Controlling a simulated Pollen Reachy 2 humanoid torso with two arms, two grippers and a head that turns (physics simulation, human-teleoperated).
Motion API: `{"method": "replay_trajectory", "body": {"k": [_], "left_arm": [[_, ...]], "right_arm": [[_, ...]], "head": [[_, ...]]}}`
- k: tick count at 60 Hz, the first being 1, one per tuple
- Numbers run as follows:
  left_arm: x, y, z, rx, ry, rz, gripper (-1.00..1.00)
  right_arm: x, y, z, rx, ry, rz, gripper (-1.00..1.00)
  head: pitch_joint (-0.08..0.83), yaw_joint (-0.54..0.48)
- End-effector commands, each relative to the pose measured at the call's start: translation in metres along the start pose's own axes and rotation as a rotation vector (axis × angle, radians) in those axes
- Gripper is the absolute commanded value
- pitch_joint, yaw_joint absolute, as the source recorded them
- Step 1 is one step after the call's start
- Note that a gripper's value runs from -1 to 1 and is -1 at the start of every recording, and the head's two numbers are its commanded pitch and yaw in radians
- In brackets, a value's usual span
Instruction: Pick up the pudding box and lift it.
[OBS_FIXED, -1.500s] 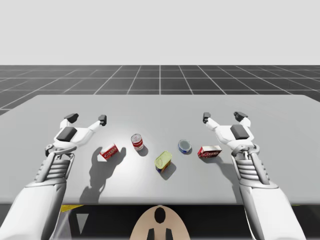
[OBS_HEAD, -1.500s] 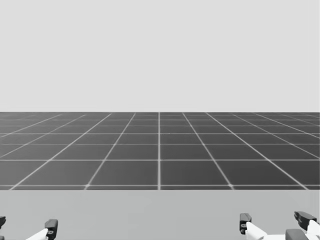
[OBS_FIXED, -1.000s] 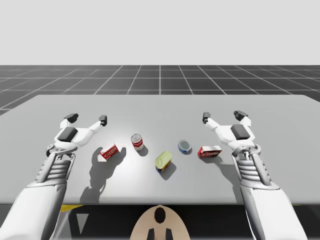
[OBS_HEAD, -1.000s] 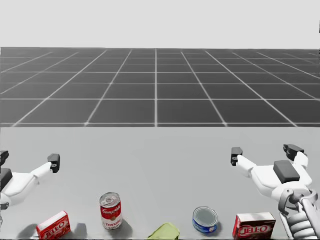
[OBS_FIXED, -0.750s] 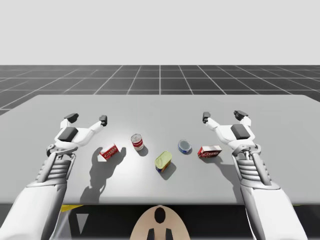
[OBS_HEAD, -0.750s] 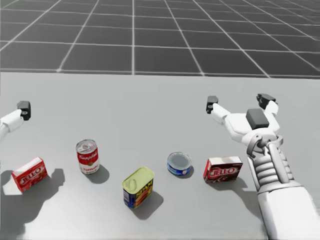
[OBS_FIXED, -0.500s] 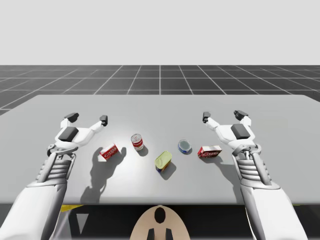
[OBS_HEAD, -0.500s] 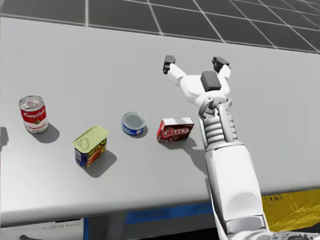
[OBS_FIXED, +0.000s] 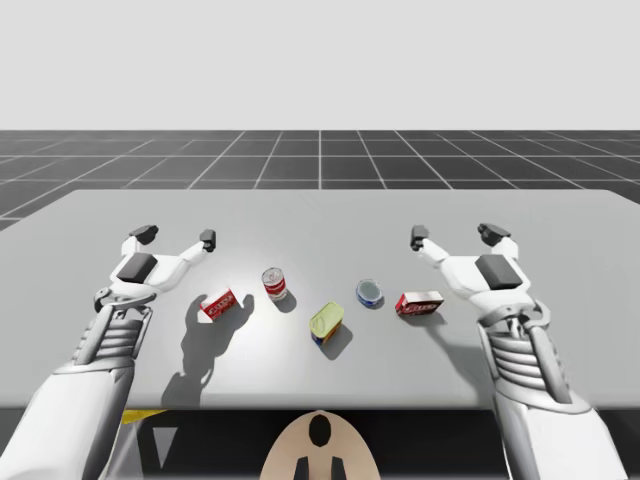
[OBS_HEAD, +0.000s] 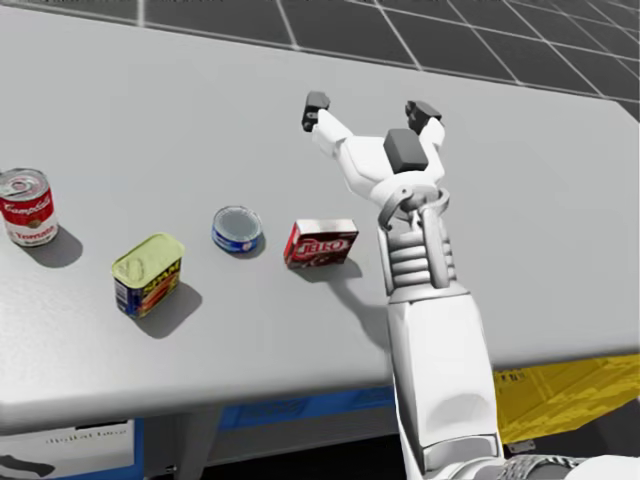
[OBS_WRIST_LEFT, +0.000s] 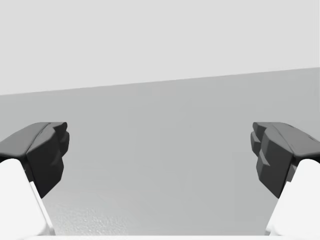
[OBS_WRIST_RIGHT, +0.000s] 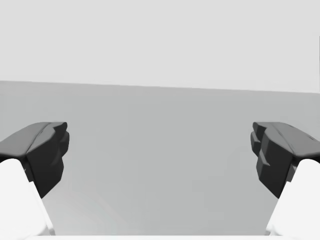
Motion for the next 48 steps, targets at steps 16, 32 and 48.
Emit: {"method": "replay_trajectory", "body": {"k": [16,32,48], "left_arm": [[-0.004,-0.003,0.001,0.007,0.017,-0.001,-1.00],[-0.007,-0.004,0.000,0.012,0.024,-0.012,-1.00],[-0.008,-0.004,-0.001,0.020,0.026,-0.018,-1.00]], "right_arm": [[-0.005,0.014,0.093,0.049,0.079,-0.074,-1.00],[-0.064,0.030,0.113,0.061,0.175,-0.135,-1.00],[-0.102,0.040,0.110,0.053,0.229,-0.161,-1.00]], "head": [[0.676,-0.37],[0.661,-0.36],[0.670,-0.36]]}}
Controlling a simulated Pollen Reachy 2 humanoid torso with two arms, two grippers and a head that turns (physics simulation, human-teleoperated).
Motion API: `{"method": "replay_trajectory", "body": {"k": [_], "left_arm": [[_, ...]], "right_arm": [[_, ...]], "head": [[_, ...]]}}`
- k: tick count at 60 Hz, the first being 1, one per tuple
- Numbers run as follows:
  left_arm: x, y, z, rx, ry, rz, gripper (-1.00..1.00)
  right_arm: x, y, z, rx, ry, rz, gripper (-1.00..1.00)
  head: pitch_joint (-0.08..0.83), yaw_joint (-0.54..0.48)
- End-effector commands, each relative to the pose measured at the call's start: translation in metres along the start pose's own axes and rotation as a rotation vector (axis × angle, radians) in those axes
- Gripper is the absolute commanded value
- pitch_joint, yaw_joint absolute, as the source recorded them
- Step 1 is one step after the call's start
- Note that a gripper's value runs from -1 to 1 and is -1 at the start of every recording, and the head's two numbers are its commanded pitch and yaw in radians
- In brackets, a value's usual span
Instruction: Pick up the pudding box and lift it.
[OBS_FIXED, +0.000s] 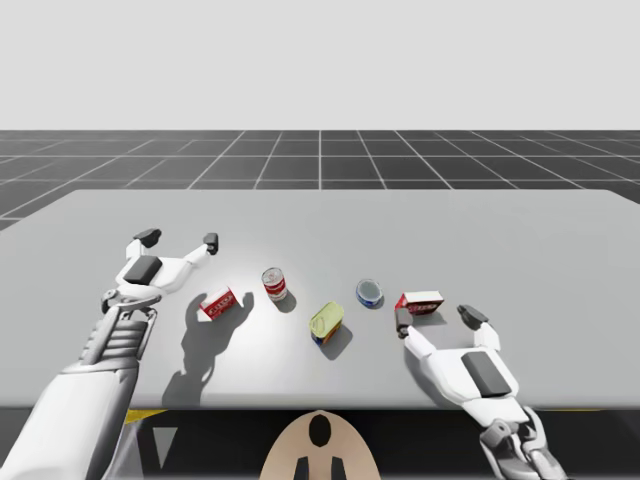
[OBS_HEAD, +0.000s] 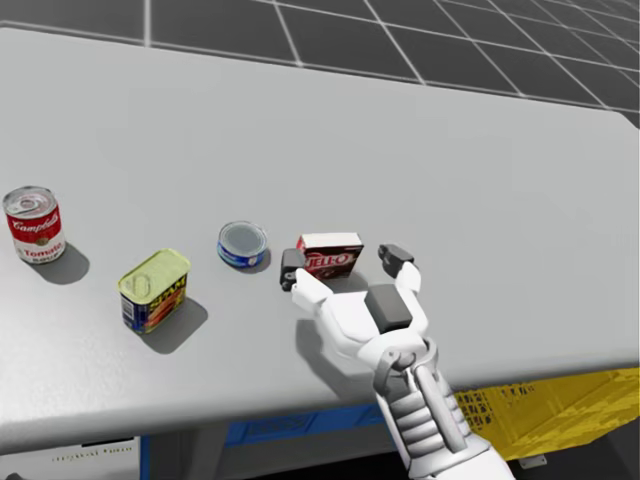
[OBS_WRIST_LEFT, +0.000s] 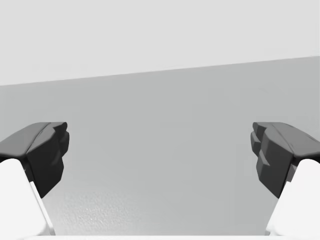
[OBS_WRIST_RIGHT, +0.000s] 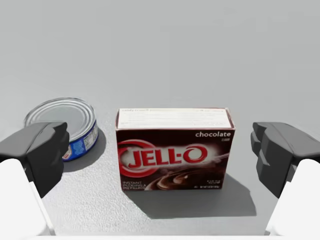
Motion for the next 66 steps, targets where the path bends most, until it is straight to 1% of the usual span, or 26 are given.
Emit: {"method": "replay_trajectory", "body": {"k": [1,11,17,20,22,25,32,35,36,41,42,47,50,51,52,53,54,55,56,62,66], "left_arm": [[-0.001,0.000,-0.001,0.005,0.001,-0.004,-1.00],[-0.001,0.001,-0.001,0.009,-0.001,-0.005,-1.00],[-0.001,0.002,-0.001,0.012,-0.003,-0.005,-1.00],[-0.001,0.002,-0.001,0.014,-0.003,-0.005,-1.00],[-0.001,0.002,-0.001,0.014,-0.004,-0.006,-1.00],[-0.001,0.002,-0.001,0.014,-0.004,-0.008,-1.00],[-0.002,0.002,-0.002,0.014,-0.004,-0.010,-1.00],[-0.002,0.002,-0.002,0.013,-0.004,-0.009,-1.00],[-0.002,0.002,-0.002,0.013,-0.004,-0.009,-1.00],[-0.002,0.002,-0.002,0.012,-0.004,-0.012,-1.00],[-0.002,0.002,-0.002,0.011,-0.004,-0.013,-1.00],[-0.002,0.001,-0.002,0.010,-0.005,-0.014,-1.00],[-0.002,0.001,-0.002,0.009,-0.006,-0.014,-1.00],[-0.002,0.001,-0.002,0.009,-0.006,-0.015,-1.00],[-0.002,0.001,-0.002,0.009,-0.006,-0.014,-1.00],[-0.002,0.001,-0.002,0.009,-0.006,-0.015,-1.00],[-0.002,0.001,-0.002,0.009,-0.006,-0.015,-1.00],[-0.002,0.001,-0.002,0.008,-0.006,-0.016,-1.00],[-0.002,0.001,-0.002,0.008,-0.006,-0.016,-1.00],[-0.002,0.000,-0.002,0.009,-0.008,-0.019,-1.00],[-0.002,0.000,-0.002,0.010,-0.008,-0.021,-1.00]], "right_arm": [[-0.028,0.017,-0.008,-0.019,0.042,-0.121,-1.00],[-0.041,0.013,-0.028,-0.065,0.064,-0.114,-1.00],[-0.046,0.010,-0.038,-0.083,0.068,-0.104,-1.00],[-0.048,0.008,-0.044,-0.086,0.077,-0.107,-1.00],[-0.049,0.007,-0.049,-0.094,0.068,-0.093,-1.00],[-0.048,0.005,-0.055,-0.096,0.073,-0.095,-1.00],[-0.049,0.001,-0.066,-0.103,0.070,-0.068,-1.00],[-0.049,0.000,-0.069,-0.105,0.072,-0.064,-1.00],[-0.049,-0.001,-0.071,-0.106,0.071,-0.055,-1.00],[-0.048,-0.002,-0.075,-0.102,0.072,-0.042,-1.00],[-0.049,-0.002,-0.076,-0.098,0.073,-0.034,-1.00],[-0.049,-0.002,-0.078,-0.095,0.078,-0.027,-1.00],[-0.051,-0.002,-0.077,-0.074,0.078,-0.021,-1.00],[-0.051,-0.003,-0.077,-0.062,0.079,-0.021,-0.80],[-0.053,-0.002,-0.077,-0.096,0.050,-0.018,-0.39],[-0.053,-0.001,-0.077,-0.096,0.045,-0.019,0.51],[-0.053,-0.002,-0.077,-0.086,0.049,-0.015,0.82],[-0.053,-0.003,-0.076,-0.080,0.052,-0.024,1.00],[-0.053,-0.003,-0.076,-0.077,0.050,-0.032,1.00],[-0.054,-0.003,-0.076,-0.066,0.043,-0.024,1.00],[-0.055,-0.003,-0.075,-0.060,0.042,-0.021,1.00]], "head": [[0.671,-0.36],[0.676,-0.36],[0.678,-0.35],[0.680,-0.35],[0.681,-0.35],[0.682,-0.35],[0.684,-0.35],[0.684,-0.35],[0.685,-0.35],[0.685,-0.35],[0.684,-0.35],[0.683,-0.35],[0.681,-0.36],[0.680,-0.36],[0.680,-0.36],[0.679,-0.36],[0.679,-0.36],[0.677,-0.36],[0.676,-0.36],[0.655,-0.36],[0.616,-0.35]]}}
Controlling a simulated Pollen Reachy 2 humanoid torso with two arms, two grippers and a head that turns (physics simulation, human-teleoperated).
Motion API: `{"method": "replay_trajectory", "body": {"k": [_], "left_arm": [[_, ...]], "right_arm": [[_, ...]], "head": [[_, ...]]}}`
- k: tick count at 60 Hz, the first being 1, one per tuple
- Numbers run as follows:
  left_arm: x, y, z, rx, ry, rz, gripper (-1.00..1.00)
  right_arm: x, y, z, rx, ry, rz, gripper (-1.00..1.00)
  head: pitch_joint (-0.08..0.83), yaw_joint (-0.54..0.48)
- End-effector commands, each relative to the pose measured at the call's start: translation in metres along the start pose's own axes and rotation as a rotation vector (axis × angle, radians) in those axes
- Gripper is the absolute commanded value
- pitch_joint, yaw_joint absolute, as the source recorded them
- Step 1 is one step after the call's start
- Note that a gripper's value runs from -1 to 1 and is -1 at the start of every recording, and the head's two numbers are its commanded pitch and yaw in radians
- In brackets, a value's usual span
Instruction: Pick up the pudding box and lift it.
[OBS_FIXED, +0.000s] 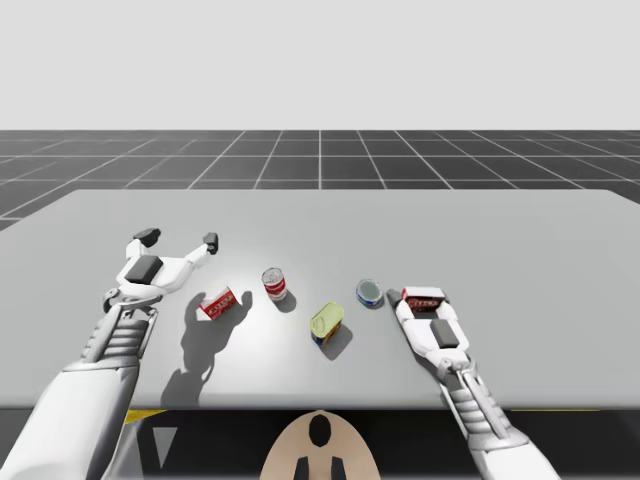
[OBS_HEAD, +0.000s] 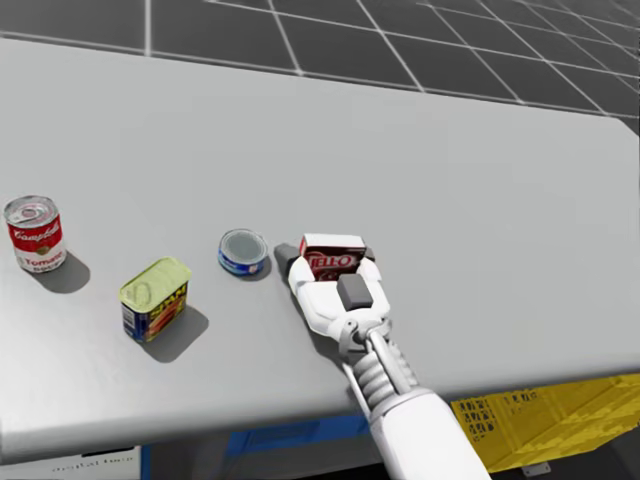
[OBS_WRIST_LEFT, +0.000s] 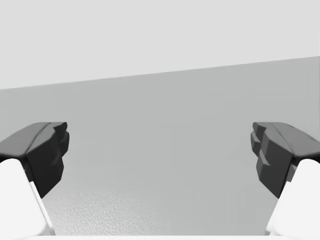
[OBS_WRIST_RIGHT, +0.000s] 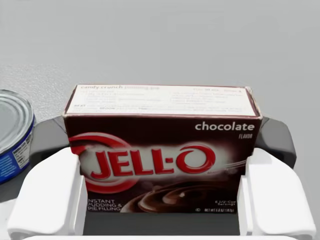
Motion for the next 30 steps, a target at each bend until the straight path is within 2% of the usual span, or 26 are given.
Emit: {"method": "replay_trajectory", "body": {"k": [1,17,30], "left_arm": [[-0.0001,-0.0007,0.0000,0.000,-0.001,-0.004,-1.00],[-0.0003,-0.0014,0.0004,0.003,0.000,-0.006,-1.00],[0.0002,-0.0003,0.0010,0.008,0.000,-0.002,-1.00]], "right_arm": [[-0.0060,0.0033,0.0008,0.009,0.003,-0.013,1.00],[-0.0074,0.0043,0.0020,0.016,0.002,-0.004,1.00],[0.0011,0.0076,0.0038,0.014,-0.020,0.003,1.00]], "head": [[0.609,-0.35],[0.372,-0.32],[0.297,-0.34]]}}
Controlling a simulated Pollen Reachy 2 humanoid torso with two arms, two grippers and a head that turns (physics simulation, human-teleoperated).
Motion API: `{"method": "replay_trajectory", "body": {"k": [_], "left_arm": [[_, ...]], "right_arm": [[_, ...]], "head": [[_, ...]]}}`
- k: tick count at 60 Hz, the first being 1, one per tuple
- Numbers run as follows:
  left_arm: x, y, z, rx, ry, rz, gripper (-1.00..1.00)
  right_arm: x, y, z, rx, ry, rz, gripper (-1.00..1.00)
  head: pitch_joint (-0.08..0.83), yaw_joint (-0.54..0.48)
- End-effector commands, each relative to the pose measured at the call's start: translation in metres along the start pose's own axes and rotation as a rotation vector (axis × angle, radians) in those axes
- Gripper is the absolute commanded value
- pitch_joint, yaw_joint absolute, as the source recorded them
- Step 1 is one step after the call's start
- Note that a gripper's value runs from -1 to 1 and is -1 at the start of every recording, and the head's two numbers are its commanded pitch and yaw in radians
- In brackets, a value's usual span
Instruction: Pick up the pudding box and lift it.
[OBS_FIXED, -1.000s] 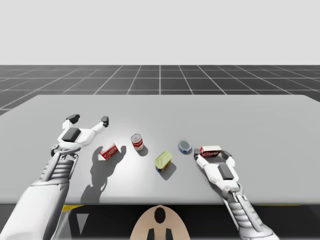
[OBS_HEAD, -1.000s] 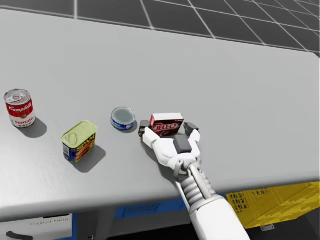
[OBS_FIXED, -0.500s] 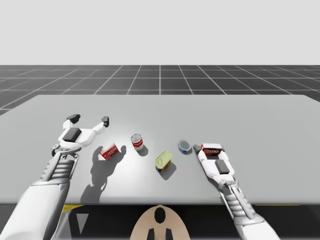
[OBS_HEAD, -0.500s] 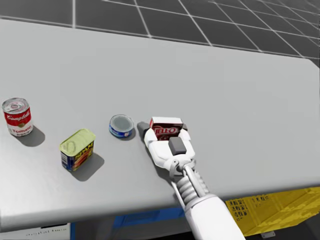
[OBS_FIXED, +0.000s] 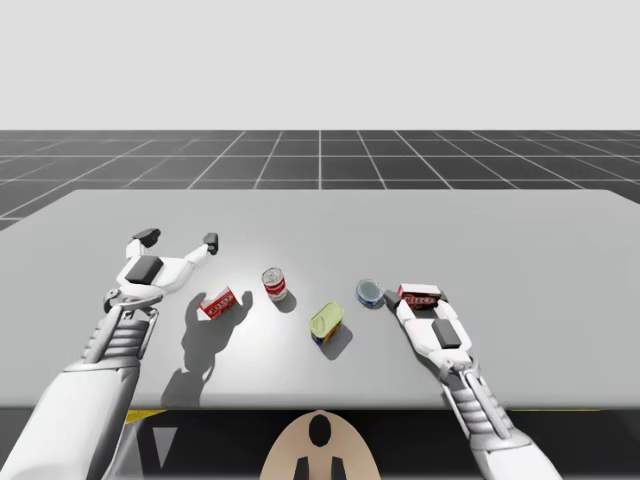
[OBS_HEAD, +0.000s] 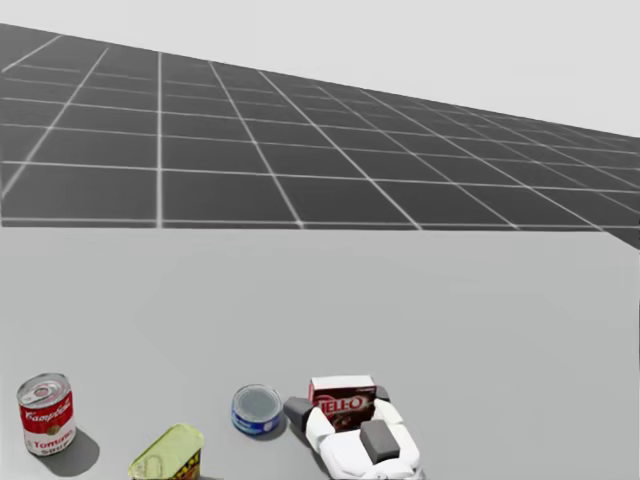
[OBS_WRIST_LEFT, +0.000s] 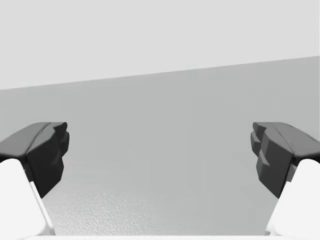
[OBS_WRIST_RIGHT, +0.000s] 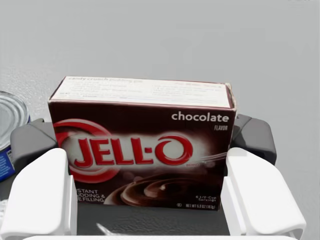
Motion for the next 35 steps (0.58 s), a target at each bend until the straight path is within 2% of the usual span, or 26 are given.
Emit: {"method": "replay_trajectory", "body": {"k": [1,7,15,25,35], "left_arm": [[0.000,0.001,0.000,0.004,0.001,0.002,-1.00],[0.001,0.002,0.000,0.008,0.000,0.004,-1.00],[0.002,0.003,0.000,0.014,-0.001,0.006,-1.00],[0.003,0.004,0.001,0.022,-0.005,0.008,-1.00],[0.004,0.005,0.001,0.027,-0.006,0.011,-1.00]], "right_arm": [[0.006,0.012,0.004,0.010,-0.010,-0.017,1.00],[0.024,0.013,0.010,0.019,-0.044,-0.015,1.00],[0.072,0.011,0.021,0.011,-0.158,-0.011,1.00],[0.134,0.014,0.042,0.023,-0.305,0.014,1.00],[0.177,0.019,0.057,0.019,-0.429,0.034,1.00]], "head": [[0.295,-0.34],[0.299,-0.35],[0.298,-0.35],[0.291,-0.35],[0.286,-0.35]]}}
